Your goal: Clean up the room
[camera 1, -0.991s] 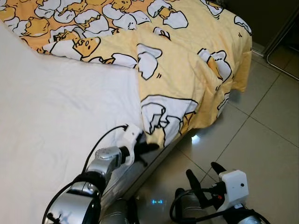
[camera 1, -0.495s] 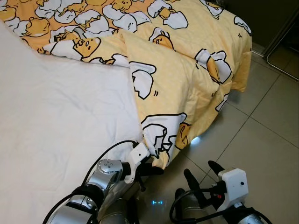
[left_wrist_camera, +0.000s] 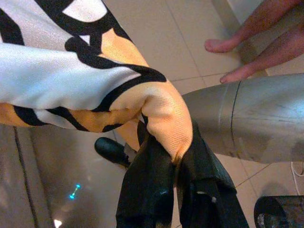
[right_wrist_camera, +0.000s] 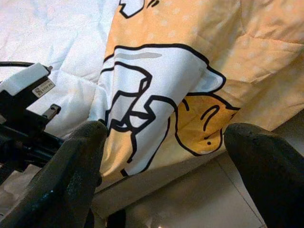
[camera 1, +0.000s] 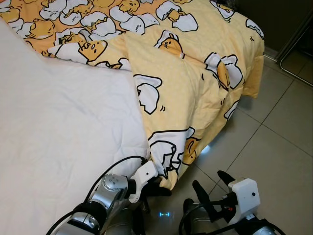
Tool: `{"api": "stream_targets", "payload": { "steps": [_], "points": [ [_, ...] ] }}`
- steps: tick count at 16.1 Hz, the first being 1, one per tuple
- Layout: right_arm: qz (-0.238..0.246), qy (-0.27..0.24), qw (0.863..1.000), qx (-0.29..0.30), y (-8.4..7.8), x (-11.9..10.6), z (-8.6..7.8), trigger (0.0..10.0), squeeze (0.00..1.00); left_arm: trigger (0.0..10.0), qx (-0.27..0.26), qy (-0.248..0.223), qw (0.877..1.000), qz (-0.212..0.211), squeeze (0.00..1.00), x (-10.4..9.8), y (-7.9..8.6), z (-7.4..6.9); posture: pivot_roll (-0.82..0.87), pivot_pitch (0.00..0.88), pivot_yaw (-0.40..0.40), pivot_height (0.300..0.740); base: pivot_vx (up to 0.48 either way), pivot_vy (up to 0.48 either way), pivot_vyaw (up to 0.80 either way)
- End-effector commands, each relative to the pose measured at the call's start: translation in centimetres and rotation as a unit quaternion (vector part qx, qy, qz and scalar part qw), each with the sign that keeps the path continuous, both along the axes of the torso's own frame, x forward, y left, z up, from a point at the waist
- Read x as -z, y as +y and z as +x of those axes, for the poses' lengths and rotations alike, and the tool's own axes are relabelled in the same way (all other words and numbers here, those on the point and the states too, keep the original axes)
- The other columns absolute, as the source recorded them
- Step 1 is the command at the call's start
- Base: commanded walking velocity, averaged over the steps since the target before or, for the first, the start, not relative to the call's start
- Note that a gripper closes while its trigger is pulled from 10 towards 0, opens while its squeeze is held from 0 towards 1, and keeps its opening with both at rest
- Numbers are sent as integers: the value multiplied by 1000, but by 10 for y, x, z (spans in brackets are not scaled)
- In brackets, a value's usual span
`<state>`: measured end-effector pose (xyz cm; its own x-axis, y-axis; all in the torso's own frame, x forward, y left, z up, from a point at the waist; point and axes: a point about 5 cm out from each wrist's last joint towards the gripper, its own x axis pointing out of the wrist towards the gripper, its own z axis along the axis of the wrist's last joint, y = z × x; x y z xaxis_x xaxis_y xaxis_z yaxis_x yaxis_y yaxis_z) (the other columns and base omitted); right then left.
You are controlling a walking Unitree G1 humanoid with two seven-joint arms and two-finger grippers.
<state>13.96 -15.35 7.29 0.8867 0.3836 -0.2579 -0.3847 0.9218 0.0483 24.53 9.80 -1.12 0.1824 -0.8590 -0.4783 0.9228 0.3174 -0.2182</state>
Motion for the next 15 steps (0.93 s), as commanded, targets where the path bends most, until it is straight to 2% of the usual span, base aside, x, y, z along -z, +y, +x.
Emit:
{"api": "stream_targets", "payload": {
  "steps": [1,8,11,15],
  "points": [
    [8,12,1000,-3,3,2,-3,10000,0,0,10,15,1000,-3,0,5,1,-8,-229,219,70,740,0,-480,0],
    [7,15,1000,-5,2,4,-2,10000,0,0,20,21,1000,-9,0,6,1,-12,-228,220,68,740,0,-480,0],
    [5,15,1000,-11,1,3,-2,10000,0,0,35,19,999,-7,0,6,0,-13,-231,220,66,740,0,0,0],
    [2,14,1000,-14,0,2,0,10000,0,0,99,35,995,1,0,6,-1,-18,-233,220,65,740,0,0,0]
  ]
}}
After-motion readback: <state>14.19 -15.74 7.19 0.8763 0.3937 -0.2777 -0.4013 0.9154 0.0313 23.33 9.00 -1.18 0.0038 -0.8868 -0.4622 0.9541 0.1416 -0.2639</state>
